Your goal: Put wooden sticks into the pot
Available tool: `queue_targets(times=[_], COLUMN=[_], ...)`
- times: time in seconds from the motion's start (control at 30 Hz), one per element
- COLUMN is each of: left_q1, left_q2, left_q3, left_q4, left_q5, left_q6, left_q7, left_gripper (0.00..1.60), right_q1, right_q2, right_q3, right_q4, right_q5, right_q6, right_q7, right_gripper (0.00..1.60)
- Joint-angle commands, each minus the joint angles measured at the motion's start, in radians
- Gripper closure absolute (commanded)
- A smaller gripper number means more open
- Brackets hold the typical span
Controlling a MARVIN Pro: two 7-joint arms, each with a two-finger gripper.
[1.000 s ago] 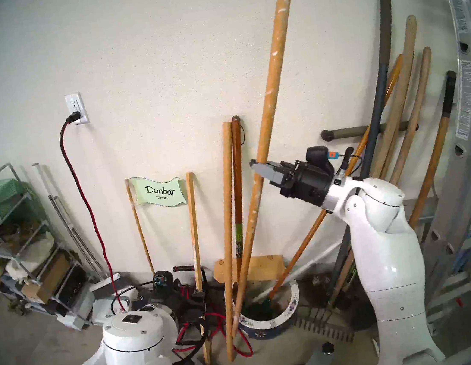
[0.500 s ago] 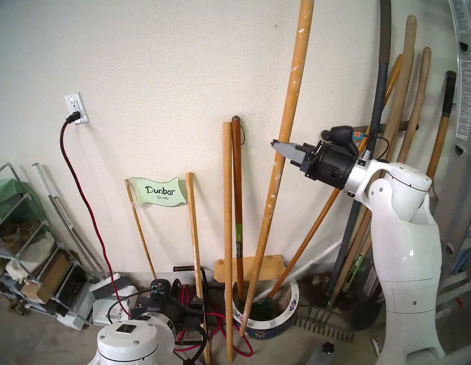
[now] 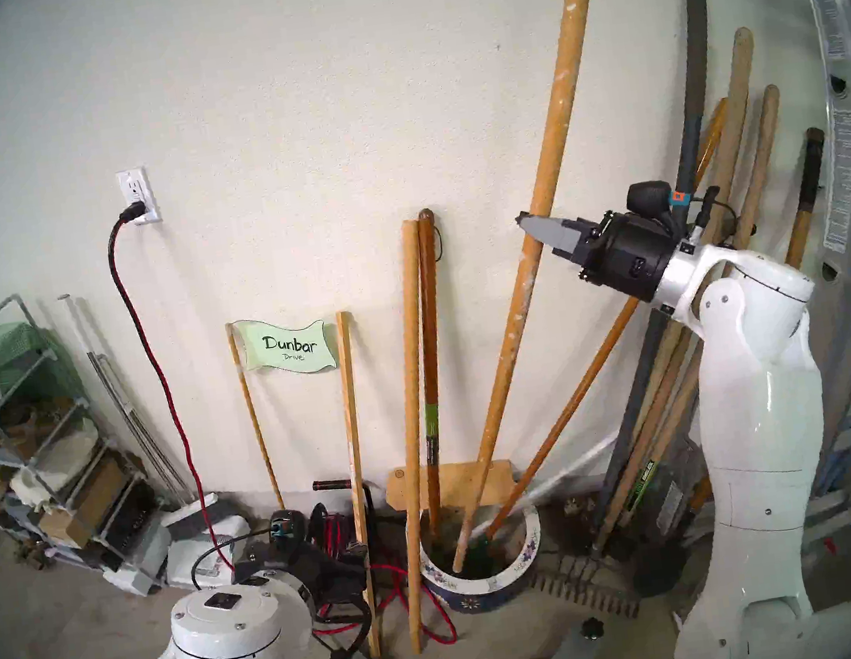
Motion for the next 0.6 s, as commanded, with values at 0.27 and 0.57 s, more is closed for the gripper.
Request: queue_targets(times=[0.27,0.57], left_q1=[0.037,0.044], left_q2=[0.034,0.037], left_q3=[-0.005,-0.009], left_q4=[-0.008,-0.008], left_q5=[0.037,0.046], left_q6=[-0.061,-0.071], left_q7=[-0.033,-0.047], left_gripper=[0.00,0.00], right_q1=[-0.028,-0.053], right_q2=[0.013,0.021], right_q3=[-0.039,-0.076], right_q4=[0.096,0.184], right_q5=[-0.073,-0.139], right_q6=[-0.154,-0.189], right_q7=[-0.009,-0.034], right_gripper=[1.60,1.60])
